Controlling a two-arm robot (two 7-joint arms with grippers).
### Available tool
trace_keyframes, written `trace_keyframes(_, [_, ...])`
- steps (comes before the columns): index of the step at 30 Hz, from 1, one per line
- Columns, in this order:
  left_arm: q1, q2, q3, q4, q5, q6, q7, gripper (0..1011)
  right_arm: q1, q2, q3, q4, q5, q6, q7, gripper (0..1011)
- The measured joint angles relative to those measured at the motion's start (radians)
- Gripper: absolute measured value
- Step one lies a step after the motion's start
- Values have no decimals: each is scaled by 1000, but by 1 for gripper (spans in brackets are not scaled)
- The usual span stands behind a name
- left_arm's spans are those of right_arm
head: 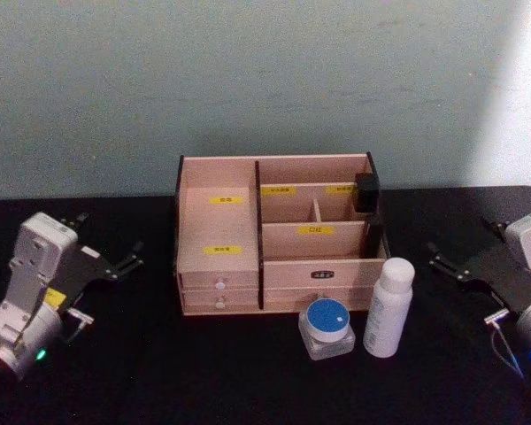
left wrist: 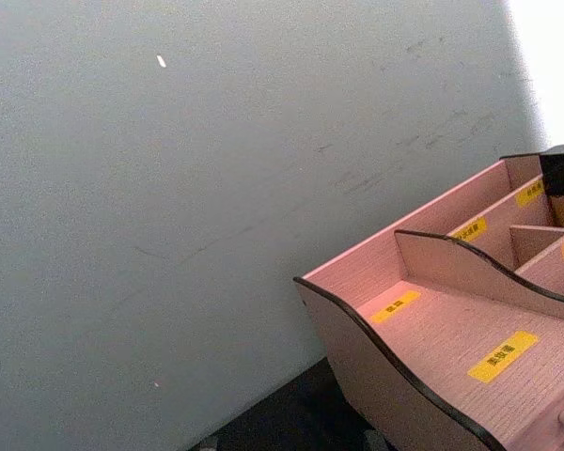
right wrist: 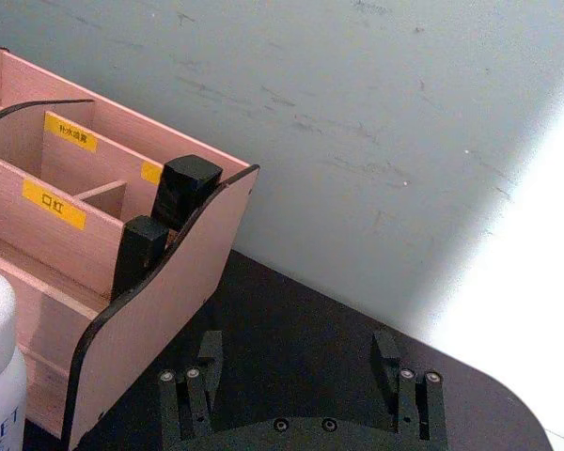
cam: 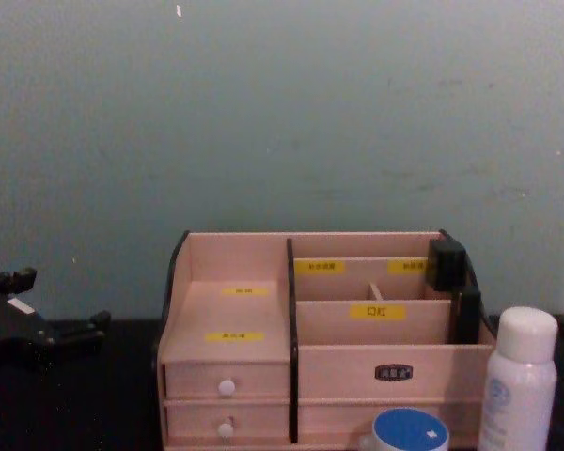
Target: Pick up the facial cleanser and watermelon frost from the table and place them into the tiered storage box.
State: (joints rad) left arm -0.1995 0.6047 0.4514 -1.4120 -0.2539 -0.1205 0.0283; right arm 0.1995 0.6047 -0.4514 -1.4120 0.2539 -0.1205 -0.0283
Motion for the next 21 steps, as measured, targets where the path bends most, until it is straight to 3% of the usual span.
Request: trace_keyframes(21, [0, 0, 0, 0, 0, 0, 0, 1001, 0, 0, 0, 0, 0, 0, 0, 1002])
